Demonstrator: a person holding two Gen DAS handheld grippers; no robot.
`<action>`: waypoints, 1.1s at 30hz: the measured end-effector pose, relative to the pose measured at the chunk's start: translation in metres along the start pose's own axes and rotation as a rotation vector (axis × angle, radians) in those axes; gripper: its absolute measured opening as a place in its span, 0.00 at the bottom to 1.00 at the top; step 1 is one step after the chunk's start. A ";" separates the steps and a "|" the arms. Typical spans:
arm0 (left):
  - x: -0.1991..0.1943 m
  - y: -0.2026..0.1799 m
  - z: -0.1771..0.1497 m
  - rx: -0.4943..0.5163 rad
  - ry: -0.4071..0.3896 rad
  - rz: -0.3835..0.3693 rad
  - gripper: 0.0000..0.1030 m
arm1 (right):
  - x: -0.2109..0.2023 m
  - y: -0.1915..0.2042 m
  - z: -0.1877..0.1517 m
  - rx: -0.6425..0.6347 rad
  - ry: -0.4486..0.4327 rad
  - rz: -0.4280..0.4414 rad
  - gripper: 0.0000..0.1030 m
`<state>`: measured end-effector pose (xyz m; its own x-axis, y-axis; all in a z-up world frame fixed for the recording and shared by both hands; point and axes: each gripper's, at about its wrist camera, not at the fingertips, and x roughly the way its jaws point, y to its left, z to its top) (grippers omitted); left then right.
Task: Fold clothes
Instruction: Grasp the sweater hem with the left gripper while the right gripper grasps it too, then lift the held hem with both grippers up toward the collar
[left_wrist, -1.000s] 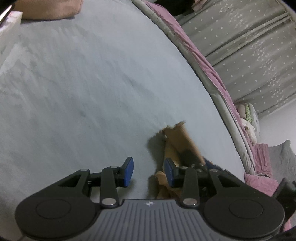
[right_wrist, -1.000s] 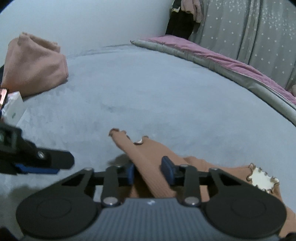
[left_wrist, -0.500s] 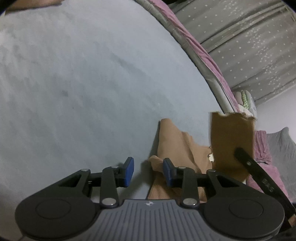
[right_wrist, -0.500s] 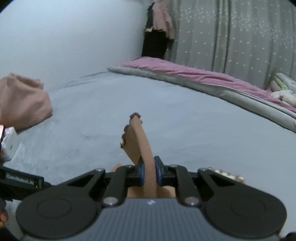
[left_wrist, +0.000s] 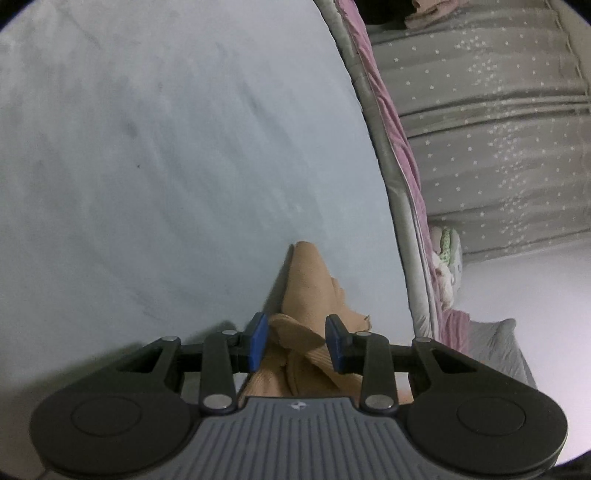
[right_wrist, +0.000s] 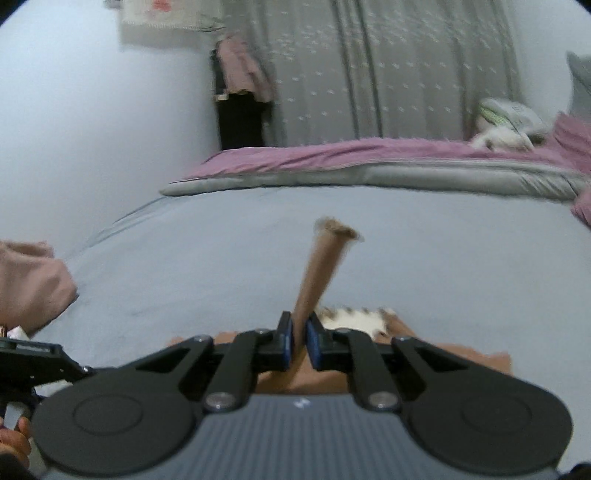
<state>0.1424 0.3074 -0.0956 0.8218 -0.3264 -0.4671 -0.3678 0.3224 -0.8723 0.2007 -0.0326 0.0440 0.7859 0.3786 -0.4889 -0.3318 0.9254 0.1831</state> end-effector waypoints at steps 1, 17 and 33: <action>0.000 0.001 -0.001 -0.002 -0.002 0.002 0.31 | -0.002 -0.009 -0.003 0.021 0.004 -0.006 0.09; 0.001 -0.011 0.004 0.205 0.013 0.046 0.31 | -0.008 -0.002 0.033 0.023 -0.052 0.059 0.09; -0.008 -0.051 0.003 0.808 0.107 -0.014 0.34 | 0.023 0.135 0.127 -0.184 -0.127 0.197 0.09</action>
<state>0.1558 0.2960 -0.0468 0.7630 -0.4050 -0.5037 0.1035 0.8458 -0.5233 0.2398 0.1036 0.1661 0.7521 0.5605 -0.3468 -0.5644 0.8194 0.1003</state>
